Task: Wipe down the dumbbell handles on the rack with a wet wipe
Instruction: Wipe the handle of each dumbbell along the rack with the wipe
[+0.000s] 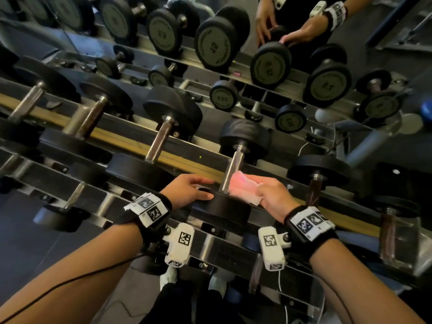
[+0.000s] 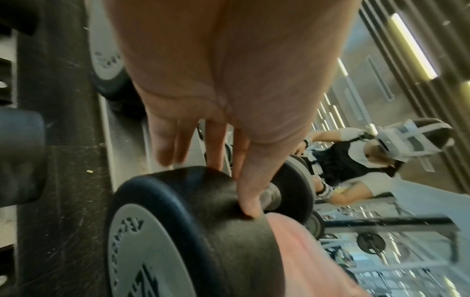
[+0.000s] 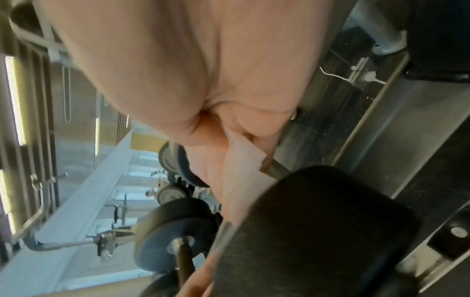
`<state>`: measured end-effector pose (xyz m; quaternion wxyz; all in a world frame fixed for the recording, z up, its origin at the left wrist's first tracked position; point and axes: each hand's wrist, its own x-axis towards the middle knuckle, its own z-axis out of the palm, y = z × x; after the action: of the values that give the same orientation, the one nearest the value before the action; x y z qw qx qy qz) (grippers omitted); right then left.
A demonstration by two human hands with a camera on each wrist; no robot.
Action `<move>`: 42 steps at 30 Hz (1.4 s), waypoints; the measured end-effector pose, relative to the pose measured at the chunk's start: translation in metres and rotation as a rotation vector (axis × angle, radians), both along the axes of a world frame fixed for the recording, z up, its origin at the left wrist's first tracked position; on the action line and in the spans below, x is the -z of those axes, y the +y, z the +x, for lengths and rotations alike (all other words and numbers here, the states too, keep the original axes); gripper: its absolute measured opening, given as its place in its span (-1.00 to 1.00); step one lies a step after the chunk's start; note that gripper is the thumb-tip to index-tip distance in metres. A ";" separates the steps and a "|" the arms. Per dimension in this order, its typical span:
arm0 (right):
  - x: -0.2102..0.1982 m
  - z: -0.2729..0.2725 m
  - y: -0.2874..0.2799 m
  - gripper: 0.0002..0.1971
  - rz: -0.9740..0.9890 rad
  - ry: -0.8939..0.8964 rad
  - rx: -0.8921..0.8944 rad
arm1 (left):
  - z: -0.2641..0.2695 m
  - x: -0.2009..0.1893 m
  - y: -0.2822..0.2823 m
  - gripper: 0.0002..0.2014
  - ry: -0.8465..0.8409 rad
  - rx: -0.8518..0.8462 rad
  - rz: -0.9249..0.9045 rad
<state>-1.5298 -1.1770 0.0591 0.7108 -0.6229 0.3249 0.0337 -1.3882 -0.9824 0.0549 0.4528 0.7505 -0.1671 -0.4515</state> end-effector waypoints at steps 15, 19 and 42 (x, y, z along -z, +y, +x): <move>-0.032 0.021 0.034 -0.94 -0.468 0.056 0.165 | 0.014 -0.029 -0.030 -0.90 0.368 -0.029 -0.257; -0.033 0.030 0.039 -0.92 -0.290 0.054 0.370 | 0.021 -0.030 -0.038 -0.87 0.474 -0.075 -0.255; 0.037 -0.014 0.087 -0.81 -0.475 0.264 0.585 | 0.044 0.009 -0.091 -0.80 0.400 -0.112 -0.125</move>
<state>-1.5437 -1.0897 0.0225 0.4790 -0.6414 0.5757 -0.1663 -1.3438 -1.0739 0.0457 0.5468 0.6245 -0.0597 -0.5544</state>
